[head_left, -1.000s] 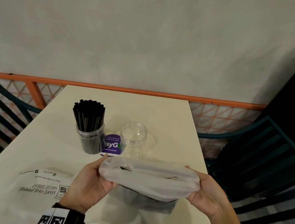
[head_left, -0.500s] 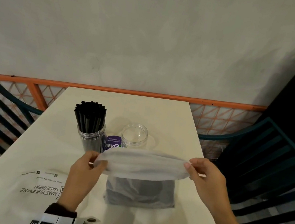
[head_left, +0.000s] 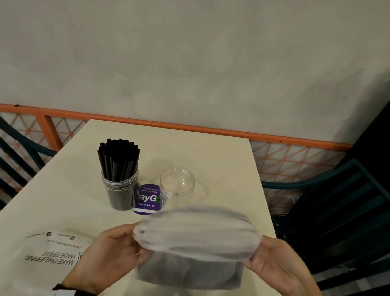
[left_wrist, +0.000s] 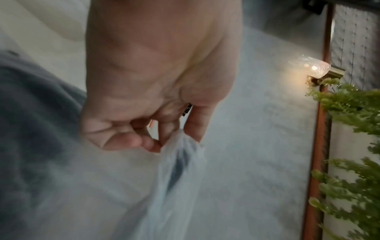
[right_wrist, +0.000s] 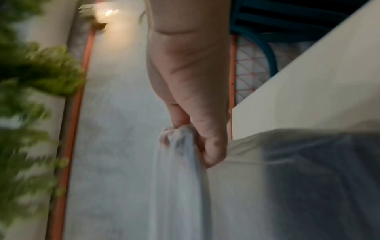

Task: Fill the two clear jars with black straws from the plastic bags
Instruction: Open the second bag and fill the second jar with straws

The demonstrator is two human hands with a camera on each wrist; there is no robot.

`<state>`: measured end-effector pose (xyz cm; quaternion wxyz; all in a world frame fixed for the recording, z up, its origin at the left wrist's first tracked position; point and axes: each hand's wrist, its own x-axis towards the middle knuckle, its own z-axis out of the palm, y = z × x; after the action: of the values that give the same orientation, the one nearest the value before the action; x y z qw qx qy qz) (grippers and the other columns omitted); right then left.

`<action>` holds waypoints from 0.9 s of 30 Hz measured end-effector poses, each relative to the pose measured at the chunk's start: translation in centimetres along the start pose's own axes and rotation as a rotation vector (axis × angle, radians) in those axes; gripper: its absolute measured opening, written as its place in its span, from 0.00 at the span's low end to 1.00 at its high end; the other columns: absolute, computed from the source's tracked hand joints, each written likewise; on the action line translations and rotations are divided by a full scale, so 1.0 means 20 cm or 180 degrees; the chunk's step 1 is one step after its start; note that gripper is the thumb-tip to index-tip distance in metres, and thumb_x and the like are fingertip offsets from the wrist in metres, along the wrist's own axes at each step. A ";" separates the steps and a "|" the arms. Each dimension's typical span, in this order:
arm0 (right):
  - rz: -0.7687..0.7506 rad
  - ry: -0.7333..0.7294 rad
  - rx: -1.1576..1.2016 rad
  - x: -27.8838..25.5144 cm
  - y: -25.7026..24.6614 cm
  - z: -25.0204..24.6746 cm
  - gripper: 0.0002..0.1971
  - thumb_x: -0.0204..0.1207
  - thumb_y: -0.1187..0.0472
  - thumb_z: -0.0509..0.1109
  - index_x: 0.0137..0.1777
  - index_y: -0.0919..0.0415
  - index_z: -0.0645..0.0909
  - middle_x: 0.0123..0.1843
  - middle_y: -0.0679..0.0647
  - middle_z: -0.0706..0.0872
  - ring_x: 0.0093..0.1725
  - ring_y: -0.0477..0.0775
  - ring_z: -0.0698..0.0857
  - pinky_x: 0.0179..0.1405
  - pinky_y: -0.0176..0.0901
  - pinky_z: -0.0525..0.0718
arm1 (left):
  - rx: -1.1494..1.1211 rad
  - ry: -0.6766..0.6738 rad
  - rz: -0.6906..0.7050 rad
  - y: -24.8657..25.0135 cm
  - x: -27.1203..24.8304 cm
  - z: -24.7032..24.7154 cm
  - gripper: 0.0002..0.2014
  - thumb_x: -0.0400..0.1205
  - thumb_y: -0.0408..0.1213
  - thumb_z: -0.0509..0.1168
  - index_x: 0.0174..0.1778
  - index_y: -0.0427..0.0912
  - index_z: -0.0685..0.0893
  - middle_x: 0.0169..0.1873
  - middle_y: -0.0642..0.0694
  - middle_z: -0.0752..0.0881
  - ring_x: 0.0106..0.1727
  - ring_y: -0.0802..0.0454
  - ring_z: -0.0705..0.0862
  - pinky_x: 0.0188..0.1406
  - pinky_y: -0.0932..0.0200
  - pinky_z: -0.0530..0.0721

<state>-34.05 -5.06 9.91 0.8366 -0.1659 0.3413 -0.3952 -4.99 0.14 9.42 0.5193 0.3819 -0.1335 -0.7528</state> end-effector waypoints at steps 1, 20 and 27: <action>0.0062 -0.0045 0.0176 -0.01 -0.01 0.00 0.34 0.36 0.78 0.86 0.49 0.76 0.86 0.51 0.71 0.89 0.47 0.68 0.90 0.38 0.61 0.90 | -0.0028 0.0058 -0.0022 0.00 0.00 -0.01 0.21 0.40 0.32 0.83 0.27 0.37 0.86 0.28 0.43 0.85 0.27 0.51 0.83 0.27 0.58 0.81; -0.1063 0.1727 -0.3501 0.02 0.09 0.00 0.03 0.75 0.65 0.69 0.47 0.61 0.83 0.47 0.58 0.89 0.44 0.56 0.87 0.47 0.49 0.89 | 0.3543 0.1906 0.1208 -0.07 -0.04 0.01 0.14 0.72 0.45 0.72 0.42 0.40 0.76 0.32 0.40 0.83 0.35 0.45 0.81 0.32 0.57 0.74; -0.0541 0.1063 -0.2269 0.03 0.11 0.04 0.10 0.74 0.62 0.72 0.53 0.64 0.81 0.48 0.63 0.90 0.52 0.61 0.88 0.52 0.48 0.87 | 0.3166 0.1228 0.1423 -0.08 0.02 0.00 0.02 0.74 0.38 0.72 0.39 0.45 0.89 0.41 0.44 0.90 0.40 0.46 0.86 0.41 0.59 0.80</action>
<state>-31.97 -4.03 9.08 0.6240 -0.4068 0.5733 -0.3413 -6.19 0.41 8.36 0.4387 0.6729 -0.4517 -0.3882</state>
